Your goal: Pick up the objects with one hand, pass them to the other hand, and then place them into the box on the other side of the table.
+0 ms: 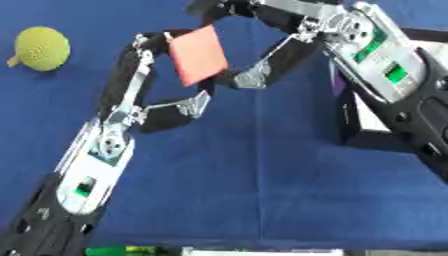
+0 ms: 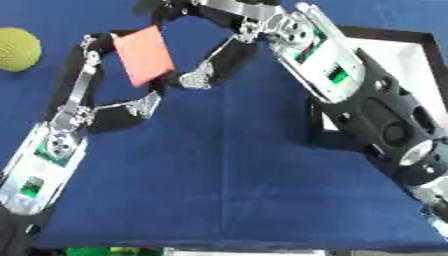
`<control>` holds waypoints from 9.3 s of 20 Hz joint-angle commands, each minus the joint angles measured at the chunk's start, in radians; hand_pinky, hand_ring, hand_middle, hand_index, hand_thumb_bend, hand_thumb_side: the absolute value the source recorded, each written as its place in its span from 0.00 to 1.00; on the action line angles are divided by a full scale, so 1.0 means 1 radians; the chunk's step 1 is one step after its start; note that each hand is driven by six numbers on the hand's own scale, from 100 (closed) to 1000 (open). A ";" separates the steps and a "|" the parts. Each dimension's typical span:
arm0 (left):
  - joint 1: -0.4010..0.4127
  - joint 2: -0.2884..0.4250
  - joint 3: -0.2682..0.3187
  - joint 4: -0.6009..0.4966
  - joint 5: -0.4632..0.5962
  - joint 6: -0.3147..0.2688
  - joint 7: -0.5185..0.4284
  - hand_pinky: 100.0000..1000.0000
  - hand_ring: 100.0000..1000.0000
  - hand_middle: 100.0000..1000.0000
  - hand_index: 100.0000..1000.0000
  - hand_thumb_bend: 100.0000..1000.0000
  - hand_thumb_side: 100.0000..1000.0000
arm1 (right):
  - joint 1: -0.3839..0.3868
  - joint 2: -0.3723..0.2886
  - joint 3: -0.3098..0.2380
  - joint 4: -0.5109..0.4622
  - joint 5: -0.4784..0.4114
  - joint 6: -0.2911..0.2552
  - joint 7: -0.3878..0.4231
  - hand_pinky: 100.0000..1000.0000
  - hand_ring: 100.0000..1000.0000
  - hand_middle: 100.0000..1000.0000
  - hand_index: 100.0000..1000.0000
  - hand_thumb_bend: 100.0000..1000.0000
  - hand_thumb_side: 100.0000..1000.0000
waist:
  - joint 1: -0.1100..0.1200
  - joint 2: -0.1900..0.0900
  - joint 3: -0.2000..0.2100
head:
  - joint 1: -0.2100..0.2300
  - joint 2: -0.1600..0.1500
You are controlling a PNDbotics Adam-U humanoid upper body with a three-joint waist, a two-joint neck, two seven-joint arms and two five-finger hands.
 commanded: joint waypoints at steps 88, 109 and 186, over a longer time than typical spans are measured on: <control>-0.006 -0.003 0.023 0.018 -0.118 0.194 -0.171 0.87 0.67 0.53 0.87 0.20 0.21 | 0.012 -0.051 -0.046 -0.101 -0.261 0.137 -0.075 0.90 1.00 0.60 0.62 0.00 0.00 | 0.018 -0.020 -0.040 | -0.008 -0.019; 0.041 0.202 0.052 -0.121 -0.072 0.162 -0.152 0.86 0.66 0.58 0.83 0.16 0.36 | 0.419 -0.348 -0.389 -0.049 -0.333 0.073 -0.377 0.90 1.00 0.61 0.63 0.00 0.00 | 0.066 -0.022 -0.078 | -0.065 -0.072; -0.395 0.569 0.476 0.828 -0.510 0.171 -0.522 0.92 0.87 0.72 0.88 0.36 0.00 | 0.590 -0.237 -0.482 -0.176 -0.284 -0.133 -0.405 1.00 1.00 1.00 1.00 0.00 0.35 | 0.035 0.048 -0.205 | 0.260 -0.122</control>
